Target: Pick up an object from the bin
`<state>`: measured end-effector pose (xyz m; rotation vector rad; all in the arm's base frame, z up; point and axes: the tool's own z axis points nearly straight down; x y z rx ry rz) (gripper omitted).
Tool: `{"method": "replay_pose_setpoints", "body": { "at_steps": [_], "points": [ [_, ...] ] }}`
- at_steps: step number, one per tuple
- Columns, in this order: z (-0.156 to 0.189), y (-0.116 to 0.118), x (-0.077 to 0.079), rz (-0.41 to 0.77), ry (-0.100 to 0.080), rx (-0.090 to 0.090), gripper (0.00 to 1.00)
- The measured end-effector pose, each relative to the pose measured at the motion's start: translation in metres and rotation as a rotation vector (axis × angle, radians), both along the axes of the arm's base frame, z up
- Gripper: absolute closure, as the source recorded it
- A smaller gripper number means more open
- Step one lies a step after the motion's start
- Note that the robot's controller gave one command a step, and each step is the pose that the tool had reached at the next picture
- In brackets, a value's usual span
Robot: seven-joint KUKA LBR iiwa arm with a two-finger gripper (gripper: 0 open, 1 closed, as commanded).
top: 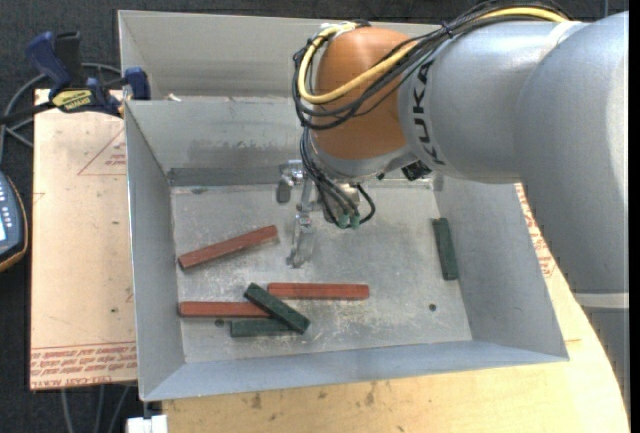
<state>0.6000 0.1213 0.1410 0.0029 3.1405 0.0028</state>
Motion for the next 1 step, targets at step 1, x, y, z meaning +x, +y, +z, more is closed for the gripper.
{"method": "replay_pose_setpoints", "body": {
  "at_steps": [1],
  "points": [
    [-0.0733, 0.0202, -0.0134, -0.087, 0.008, -0.001, 0.00]
  ]
}}
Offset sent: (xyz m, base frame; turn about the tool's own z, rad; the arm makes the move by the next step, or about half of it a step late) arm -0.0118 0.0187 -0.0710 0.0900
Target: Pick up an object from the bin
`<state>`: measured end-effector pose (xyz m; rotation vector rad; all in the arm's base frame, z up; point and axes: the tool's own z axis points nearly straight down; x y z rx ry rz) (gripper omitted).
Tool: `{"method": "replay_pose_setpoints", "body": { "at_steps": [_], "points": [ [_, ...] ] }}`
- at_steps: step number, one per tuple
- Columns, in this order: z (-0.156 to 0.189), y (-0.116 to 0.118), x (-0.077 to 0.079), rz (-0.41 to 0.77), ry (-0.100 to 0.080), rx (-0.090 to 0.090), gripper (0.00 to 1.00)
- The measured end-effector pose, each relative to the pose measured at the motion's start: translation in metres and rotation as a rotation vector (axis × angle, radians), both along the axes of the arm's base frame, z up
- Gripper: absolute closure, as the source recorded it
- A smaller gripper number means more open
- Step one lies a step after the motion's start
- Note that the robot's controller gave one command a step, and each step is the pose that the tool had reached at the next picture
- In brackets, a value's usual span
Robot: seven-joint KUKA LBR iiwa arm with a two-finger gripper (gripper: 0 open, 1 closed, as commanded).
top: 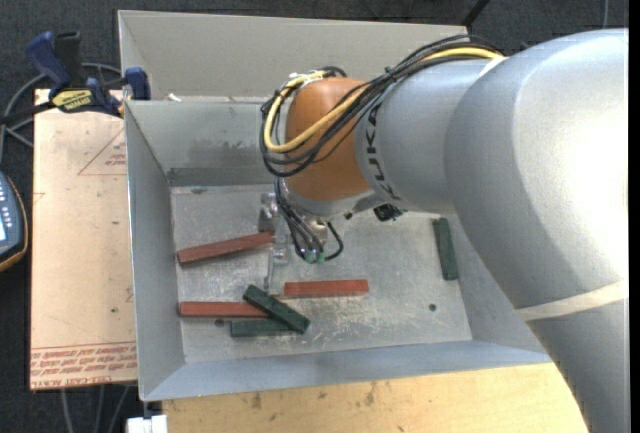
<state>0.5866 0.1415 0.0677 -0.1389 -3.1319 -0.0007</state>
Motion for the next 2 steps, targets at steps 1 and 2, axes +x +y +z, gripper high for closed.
{"method": "replay_pose_setpoints", "body": {
  "at_steps": [1, 2],
  "points": [
    [0.004, 0.000, 0.003, -0.002, -0.011, 0.002, 1.00],
    [0.139, -0.010, 0.039, 0.048, -0.019, 0.002, 1.00]
  ]
}}
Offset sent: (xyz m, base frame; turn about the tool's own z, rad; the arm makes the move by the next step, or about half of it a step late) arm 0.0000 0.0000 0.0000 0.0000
